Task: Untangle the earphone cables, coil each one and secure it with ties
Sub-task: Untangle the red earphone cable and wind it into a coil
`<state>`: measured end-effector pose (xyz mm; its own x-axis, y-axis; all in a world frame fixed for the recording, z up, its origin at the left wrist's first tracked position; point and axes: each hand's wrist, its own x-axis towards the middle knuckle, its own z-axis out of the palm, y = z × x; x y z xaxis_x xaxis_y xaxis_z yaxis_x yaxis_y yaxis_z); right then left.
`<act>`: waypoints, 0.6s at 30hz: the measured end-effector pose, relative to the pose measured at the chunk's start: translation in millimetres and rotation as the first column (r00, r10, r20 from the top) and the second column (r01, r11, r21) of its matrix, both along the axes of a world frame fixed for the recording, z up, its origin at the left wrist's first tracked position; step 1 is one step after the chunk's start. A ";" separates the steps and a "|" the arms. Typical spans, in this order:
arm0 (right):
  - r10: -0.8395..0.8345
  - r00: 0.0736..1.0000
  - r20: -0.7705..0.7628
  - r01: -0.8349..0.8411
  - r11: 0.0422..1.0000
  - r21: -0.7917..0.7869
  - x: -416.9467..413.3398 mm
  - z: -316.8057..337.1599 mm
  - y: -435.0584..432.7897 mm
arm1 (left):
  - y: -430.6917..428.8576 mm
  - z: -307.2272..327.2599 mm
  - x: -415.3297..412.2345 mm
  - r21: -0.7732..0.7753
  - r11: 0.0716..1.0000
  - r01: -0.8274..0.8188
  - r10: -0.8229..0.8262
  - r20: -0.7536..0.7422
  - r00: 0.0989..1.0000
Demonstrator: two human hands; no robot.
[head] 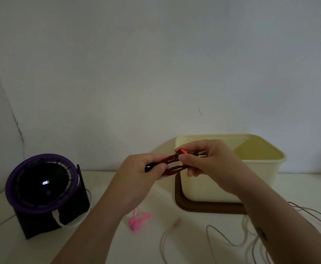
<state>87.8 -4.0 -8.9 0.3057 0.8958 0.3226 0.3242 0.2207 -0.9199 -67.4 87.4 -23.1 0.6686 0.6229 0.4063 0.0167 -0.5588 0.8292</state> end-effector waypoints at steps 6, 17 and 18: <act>0.001 0.993 0.119 0.005 0.999 -0.050 -0.4 -1.4 -0.1 | 0.7 -0.2 -3.5 0.299 0.954 0.035 0.059 -0.298 0.953; 0.082 0.948 0.307 -0.039 0.989 -0.142 -9.9 -3.6 -0.9 | 7.7 -5.0 -8.2 -0.132 0.957 0.260 -0.292 -0.421 0.859; 0.091 0.947 0.308 -0.049 0.989 -0.143 -9.6 -3.3 -1.0 | 8.5 -5.9 -8.7 -0.187 0.934 0.304 -0.355 -0.392 0.849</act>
<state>78.1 -5.0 -12.2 0.1432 0.9522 0.2700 0.5883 0.1374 -0.7969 -76.1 95.9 -29.0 0.9325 0.3610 -0.0122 0.2027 -0.4949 0.8450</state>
